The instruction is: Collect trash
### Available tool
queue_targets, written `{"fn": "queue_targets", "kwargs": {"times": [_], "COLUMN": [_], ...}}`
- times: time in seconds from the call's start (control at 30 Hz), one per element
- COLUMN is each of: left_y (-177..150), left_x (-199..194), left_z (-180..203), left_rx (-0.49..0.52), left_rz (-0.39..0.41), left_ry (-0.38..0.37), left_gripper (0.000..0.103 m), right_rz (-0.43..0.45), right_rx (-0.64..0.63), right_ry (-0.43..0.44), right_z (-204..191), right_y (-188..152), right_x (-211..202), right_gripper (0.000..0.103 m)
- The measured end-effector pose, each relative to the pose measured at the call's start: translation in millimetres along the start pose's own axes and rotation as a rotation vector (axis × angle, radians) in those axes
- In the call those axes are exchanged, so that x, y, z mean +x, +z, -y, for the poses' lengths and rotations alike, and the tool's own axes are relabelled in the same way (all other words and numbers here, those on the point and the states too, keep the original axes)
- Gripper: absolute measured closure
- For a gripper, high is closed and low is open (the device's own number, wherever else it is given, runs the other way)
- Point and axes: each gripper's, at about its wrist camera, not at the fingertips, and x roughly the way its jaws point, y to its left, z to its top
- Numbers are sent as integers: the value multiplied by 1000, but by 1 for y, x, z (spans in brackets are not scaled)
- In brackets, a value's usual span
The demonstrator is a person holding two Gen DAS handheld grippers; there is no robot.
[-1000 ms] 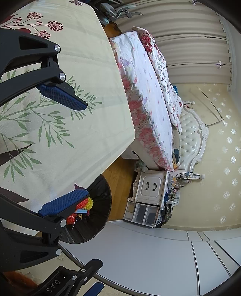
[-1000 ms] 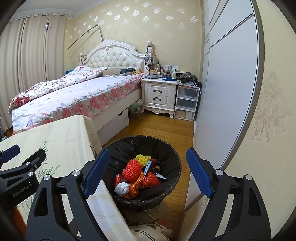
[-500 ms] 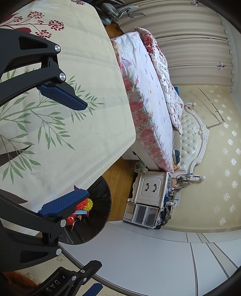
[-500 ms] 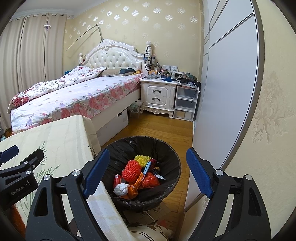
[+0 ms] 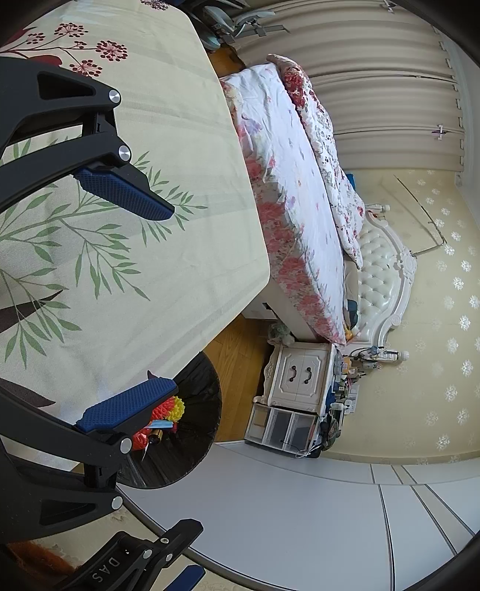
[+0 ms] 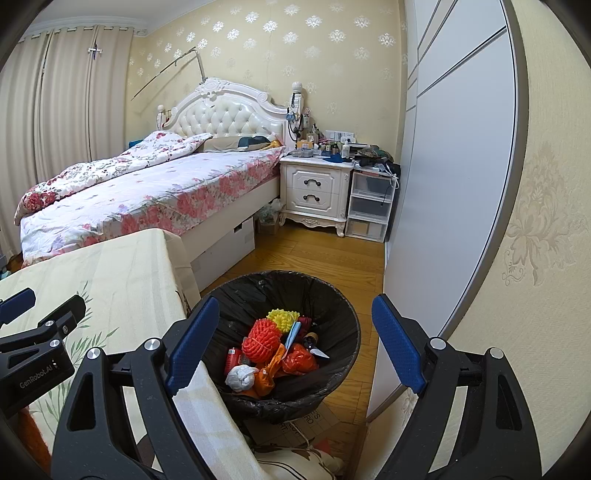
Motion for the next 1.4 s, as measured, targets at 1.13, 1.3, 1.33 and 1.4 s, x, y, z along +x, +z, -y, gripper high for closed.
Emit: {"fn": "queue_targets", "kwargs": {"times": [1.13,1.3,1.33,1.4], "left_y": [5,4,4,4], "left_x": [-8,-8,-8,-8], "left_z": [4,2,2,2], "left_rx": [13,0,0,-1], "left_rz": [58,53,53,57], "left_ry": [-13,-35,-38,-42], "left_gripper": [18,18,18,18], "right_rz": [-4,-4,-4,-4], "right_rx": [-1,-1,-2,-2], "right_ry": [0,0,0,0], "right_z": [2,2,2,1], "right_y": [0,0,0,0], "right_x": [5,6,6,5], "right_gripper": [20,20,20,20]}}
